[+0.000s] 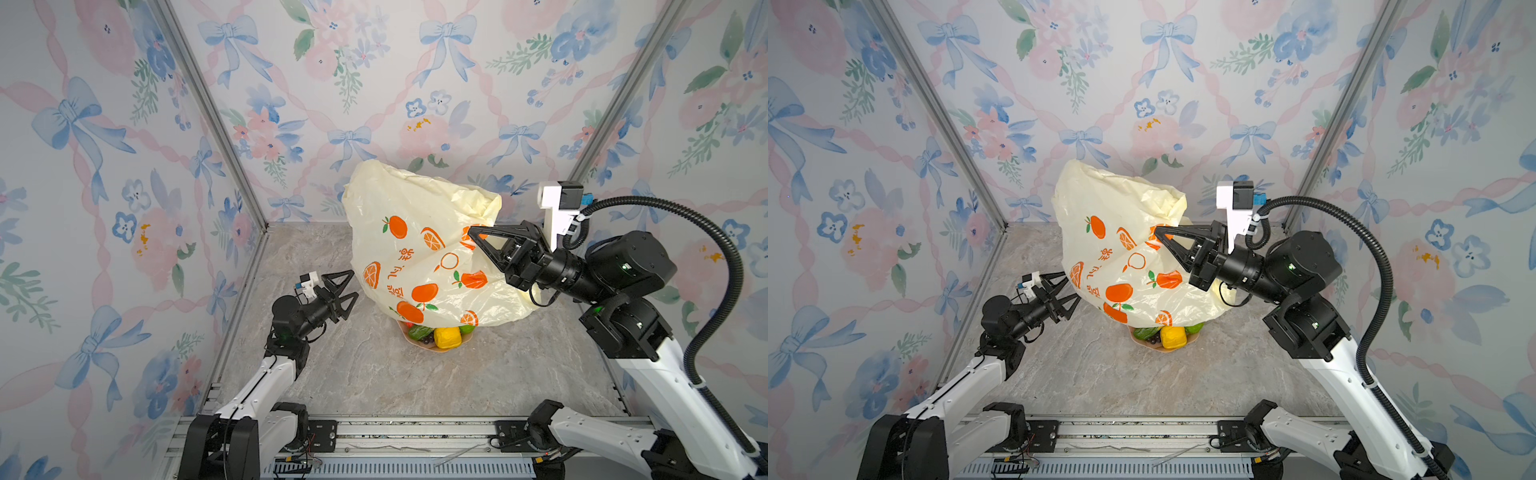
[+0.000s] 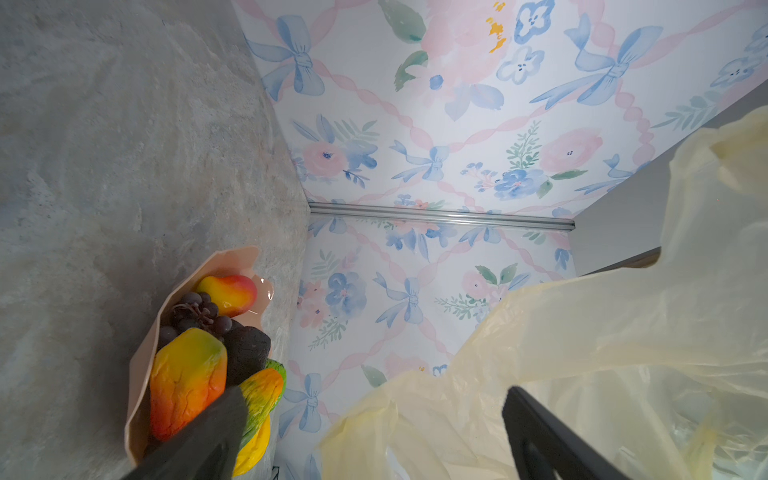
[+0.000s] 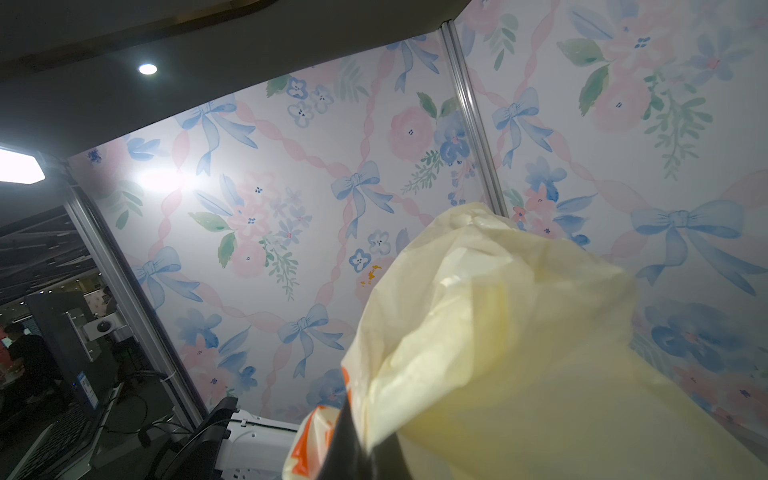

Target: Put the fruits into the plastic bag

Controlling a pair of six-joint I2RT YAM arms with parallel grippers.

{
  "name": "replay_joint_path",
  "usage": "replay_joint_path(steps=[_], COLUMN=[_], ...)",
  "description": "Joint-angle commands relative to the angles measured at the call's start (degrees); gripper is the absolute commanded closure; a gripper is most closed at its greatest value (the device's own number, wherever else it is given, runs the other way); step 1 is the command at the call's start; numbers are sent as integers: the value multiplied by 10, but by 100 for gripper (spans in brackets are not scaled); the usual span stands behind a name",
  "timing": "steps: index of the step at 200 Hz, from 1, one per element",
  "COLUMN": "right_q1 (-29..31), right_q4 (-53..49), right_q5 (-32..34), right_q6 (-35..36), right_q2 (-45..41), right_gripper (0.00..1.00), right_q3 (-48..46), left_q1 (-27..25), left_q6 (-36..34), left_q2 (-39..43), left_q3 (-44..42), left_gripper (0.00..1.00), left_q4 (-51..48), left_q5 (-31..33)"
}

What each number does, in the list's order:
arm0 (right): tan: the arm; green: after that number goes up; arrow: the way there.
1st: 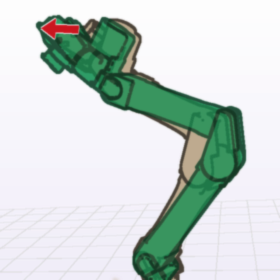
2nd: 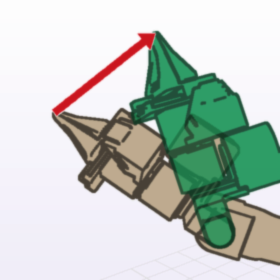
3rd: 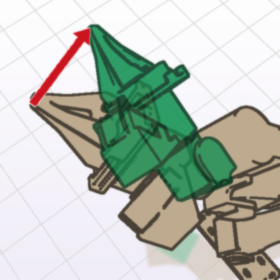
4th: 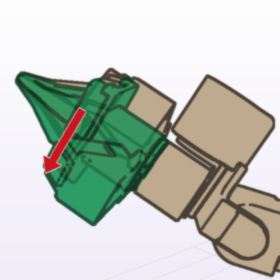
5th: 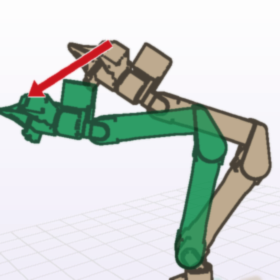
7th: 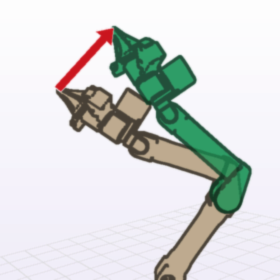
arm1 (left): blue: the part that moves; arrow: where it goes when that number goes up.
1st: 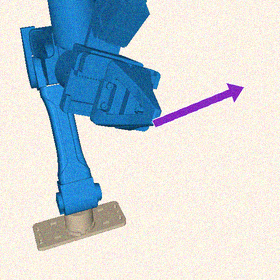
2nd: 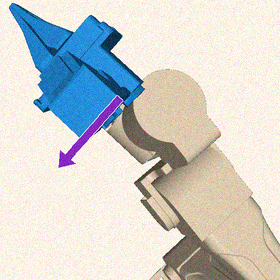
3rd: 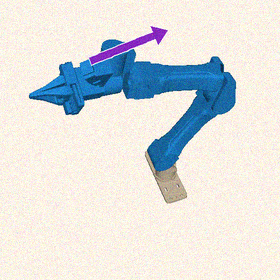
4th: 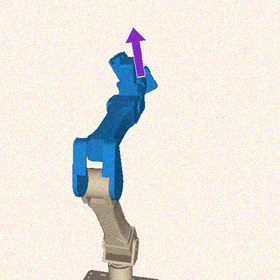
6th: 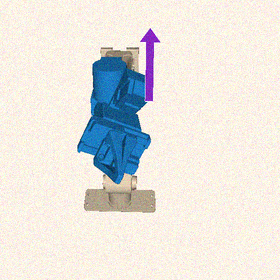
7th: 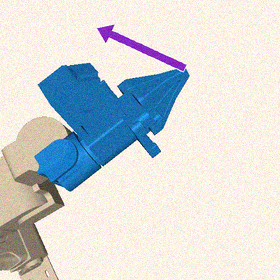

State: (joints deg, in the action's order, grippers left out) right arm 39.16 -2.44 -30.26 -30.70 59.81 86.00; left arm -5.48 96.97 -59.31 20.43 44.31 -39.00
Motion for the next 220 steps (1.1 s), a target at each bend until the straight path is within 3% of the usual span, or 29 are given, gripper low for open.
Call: replay_joint_path(steps=[1,43,120,180,206,220], right_q1=[15,22,18,16,15,14], right_q4=[33,33,-4,12,18,17], right_q5=[-9,-7,13,12,15,16], right_q6=[-2,3,49,48,46,46], right_q2=[6,11,9,3,-6,-9], right_gripper=[100,100,100,100,100,100], right_q3=[26,29,33,10,-2,-6], left_q1=[-8,-37,-149,-167,-172,-174], left_q6=[36,60,98,111,119,126], left_q2=[-2,-27,-32,-16,-26,-33], left_q3=[-5,17,0,12,10,4], left_gripper=[2,2,2,3,9,24], left_q4=[43,69,110,115,137,156], left_q5=[-10,-2,29,27,29,34])
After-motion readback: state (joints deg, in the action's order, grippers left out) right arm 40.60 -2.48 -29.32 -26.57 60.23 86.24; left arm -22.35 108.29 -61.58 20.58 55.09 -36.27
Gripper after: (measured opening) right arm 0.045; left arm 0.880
